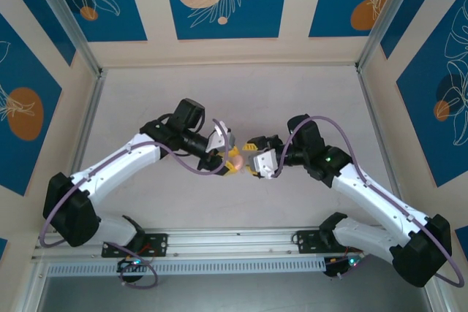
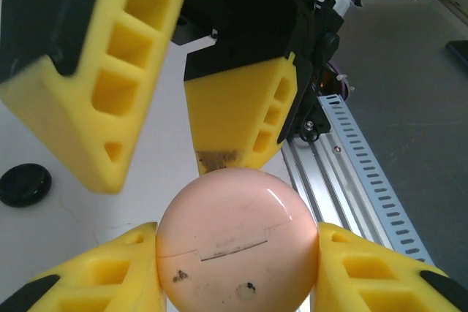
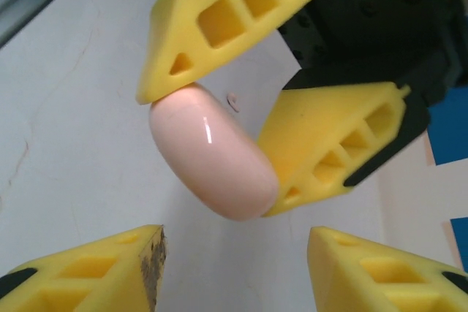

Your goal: Insert the wireless bluetooth earbuds into the charging case

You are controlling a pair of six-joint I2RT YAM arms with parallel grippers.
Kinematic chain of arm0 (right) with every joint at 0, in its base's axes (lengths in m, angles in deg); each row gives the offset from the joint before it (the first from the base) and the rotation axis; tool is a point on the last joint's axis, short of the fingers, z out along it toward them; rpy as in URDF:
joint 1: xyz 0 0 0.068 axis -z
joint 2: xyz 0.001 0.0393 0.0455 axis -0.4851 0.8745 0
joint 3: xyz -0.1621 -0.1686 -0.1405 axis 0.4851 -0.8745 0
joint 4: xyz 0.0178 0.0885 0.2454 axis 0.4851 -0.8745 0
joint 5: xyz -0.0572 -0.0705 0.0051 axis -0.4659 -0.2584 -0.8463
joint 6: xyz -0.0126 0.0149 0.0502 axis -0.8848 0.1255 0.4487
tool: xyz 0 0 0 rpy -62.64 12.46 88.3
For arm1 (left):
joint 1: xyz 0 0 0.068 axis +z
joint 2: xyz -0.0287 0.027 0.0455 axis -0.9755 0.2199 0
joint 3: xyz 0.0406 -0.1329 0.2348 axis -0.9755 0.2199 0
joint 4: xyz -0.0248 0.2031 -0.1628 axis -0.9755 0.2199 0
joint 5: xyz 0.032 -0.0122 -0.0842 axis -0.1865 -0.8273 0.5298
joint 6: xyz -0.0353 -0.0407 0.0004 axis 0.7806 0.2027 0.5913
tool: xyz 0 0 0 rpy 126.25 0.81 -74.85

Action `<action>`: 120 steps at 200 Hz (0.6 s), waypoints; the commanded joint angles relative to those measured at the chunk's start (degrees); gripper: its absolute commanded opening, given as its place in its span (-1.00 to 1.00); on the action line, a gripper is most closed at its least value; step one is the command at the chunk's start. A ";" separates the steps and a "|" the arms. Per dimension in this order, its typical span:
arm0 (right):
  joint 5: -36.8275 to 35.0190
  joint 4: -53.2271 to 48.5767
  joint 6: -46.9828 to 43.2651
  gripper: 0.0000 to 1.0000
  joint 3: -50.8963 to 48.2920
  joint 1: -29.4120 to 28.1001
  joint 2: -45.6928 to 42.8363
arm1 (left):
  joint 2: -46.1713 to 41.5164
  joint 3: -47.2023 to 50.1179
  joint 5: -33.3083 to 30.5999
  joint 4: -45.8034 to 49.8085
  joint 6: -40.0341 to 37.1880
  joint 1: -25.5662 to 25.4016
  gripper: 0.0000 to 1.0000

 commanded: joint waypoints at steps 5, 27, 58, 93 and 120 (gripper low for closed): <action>-2.07 3.65 -6.28 0.08 -1.45 -1.27 -0.59 | 1.60 -2.91 3.94 3.72 -2.97 0.65 -0.23; -1.33 4.41 -7.53 0.07 -1.47 -1.89 -0.45 | 2.60 -4.20 4.20 5.33 -3.68 0.65 -0.24; -1.41 4.70 -9.09 0.01 -1.50 -3.37 -0.39 | 3.62 -5.44 4.77 6.74 -3.94 0.67 -0.24; -1.02 4.79 -9.56 -0.07 -1.22 -5.19 -0.48 | 4.51 -6.18 4.88 7.79 -4.23 0.64 -0.25; -1.33 3.80 -10.19 -0.22 -0.54 -6.17 -0.41 | 5.00 -6.33 4.99 7.77 -4.14 0.63 -0.25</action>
